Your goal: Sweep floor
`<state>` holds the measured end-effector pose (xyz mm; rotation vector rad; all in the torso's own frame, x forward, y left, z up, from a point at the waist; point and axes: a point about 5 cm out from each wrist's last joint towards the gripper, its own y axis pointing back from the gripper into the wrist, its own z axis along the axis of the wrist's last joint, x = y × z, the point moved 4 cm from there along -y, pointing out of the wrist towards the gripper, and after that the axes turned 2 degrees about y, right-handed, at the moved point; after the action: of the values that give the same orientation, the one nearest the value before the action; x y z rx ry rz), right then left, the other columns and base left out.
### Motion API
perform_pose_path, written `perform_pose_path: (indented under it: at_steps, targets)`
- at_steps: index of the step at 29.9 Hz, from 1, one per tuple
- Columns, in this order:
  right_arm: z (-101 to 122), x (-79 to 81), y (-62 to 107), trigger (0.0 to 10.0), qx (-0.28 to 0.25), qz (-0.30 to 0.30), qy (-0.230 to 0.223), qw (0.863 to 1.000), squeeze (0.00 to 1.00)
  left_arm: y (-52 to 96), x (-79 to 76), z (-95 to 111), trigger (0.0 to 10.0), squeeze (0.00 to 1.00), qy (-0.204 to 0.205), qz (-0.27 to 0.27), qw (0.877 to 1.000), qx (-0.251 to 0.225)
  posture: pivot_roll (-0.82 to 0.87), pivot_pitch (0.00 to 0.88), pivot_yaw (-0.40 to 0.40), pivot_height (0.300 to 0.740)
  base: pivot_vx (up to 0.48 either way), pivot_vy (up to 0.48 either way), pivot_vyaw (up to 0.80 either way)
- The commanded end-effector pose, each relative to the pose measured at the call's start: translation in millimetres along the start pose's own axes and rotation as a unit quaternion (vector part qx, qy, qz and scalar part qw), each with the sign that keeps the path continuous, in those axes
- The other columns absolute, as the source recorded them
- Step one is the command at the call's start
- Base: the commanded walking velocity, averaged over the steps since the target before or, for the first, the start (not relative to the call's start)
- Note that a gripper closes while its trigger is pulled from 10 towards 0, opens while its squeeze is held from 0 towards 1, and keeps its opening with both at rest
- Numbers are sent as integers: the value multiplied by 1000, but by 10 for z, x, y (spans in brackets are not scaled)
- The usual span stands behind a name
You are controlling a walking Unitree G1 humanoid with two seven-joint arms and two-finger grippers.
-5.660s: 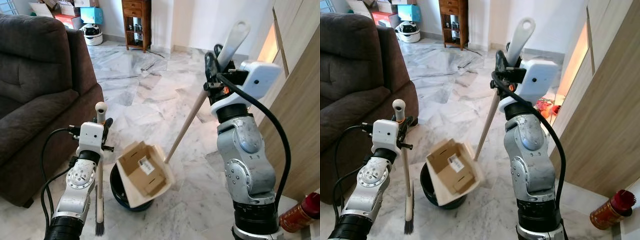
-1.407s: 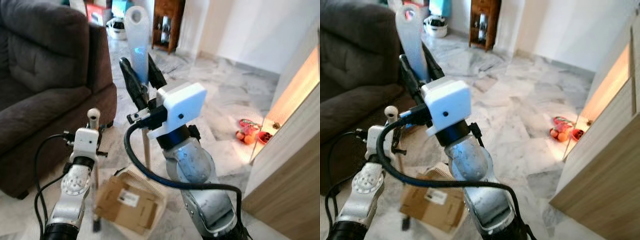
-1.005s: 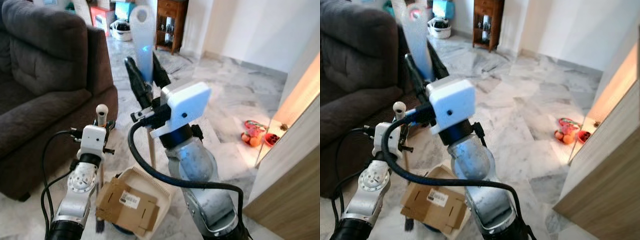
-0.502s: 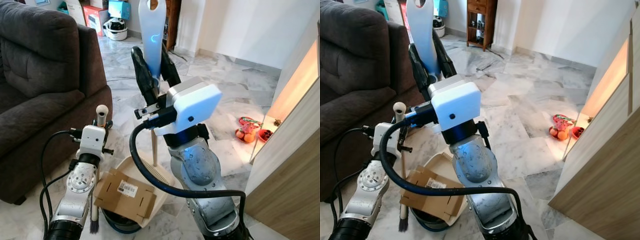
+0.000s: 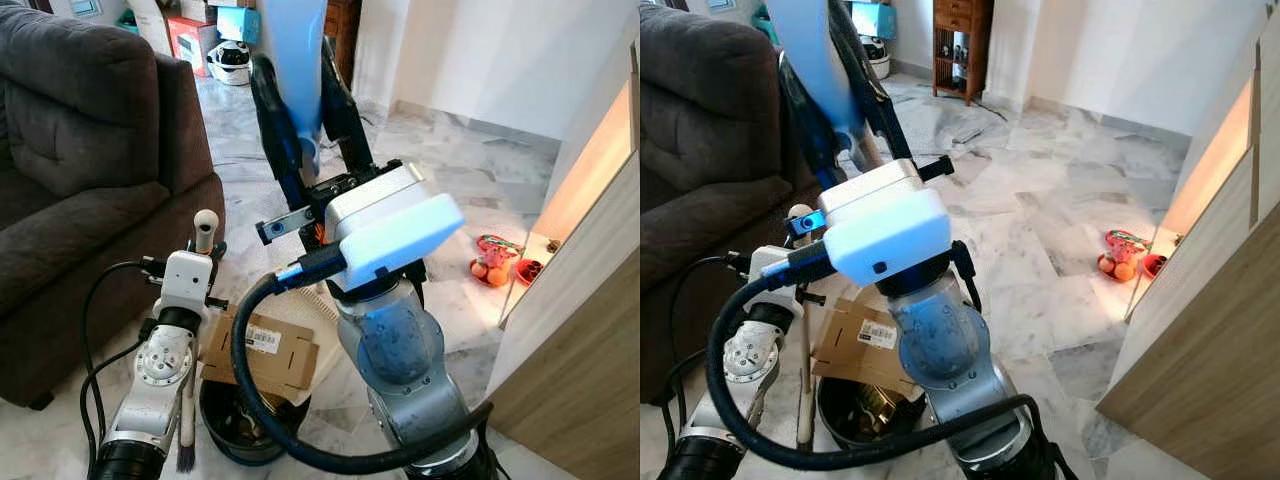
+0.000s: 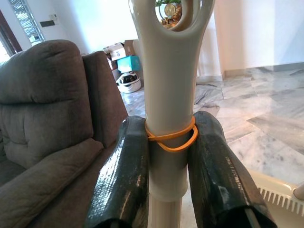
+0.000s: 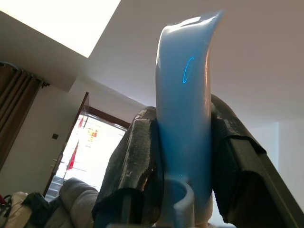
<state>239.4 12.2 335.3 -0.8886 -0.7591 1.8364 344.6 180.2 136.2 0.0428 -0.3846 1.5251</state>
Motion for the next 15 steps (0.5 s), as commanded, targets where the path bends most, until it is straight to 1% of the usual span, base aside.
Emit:
perform_pose_path:
  at_steps: [1,3,5,7,10,15]
  targets:
    - [279,-32,-33,10000,-63,-11,2,998,0,-18,5,100,10000,0,-20,-3,1000,-23,122,0,-22,740,0,0,0]
    - [279,-32,-33,10000,-63,-11,2,998,0,-18,5,100,10000,0,-20,-3,1000,-23,122,0,-22,740,0,0,0]
    - [317,-33,-26,10000,-76,-15,20,997,0,-18,-1,102,10000,0,-23,-5,999,-24,123,0,-21,740,0,0,0]
    - [323,-36,-24,10000,-77,-16,24,997,0,-18,-2,102,10000,0,-23,-5,999,-24,123,0,-21,740,0,0,0]
    - [371,-35,-25,10000,-93,-18,42,995,0,-19,0,103,10000,0,-24,-6,999,-24,124,0,-20,740,0,0,0]
    - [383,-34,-27,10000,-96,-21,48,994,0,-21,-1,104,10000,0,-25,-5,999,-24,124,0,-20,740,0,0,0]
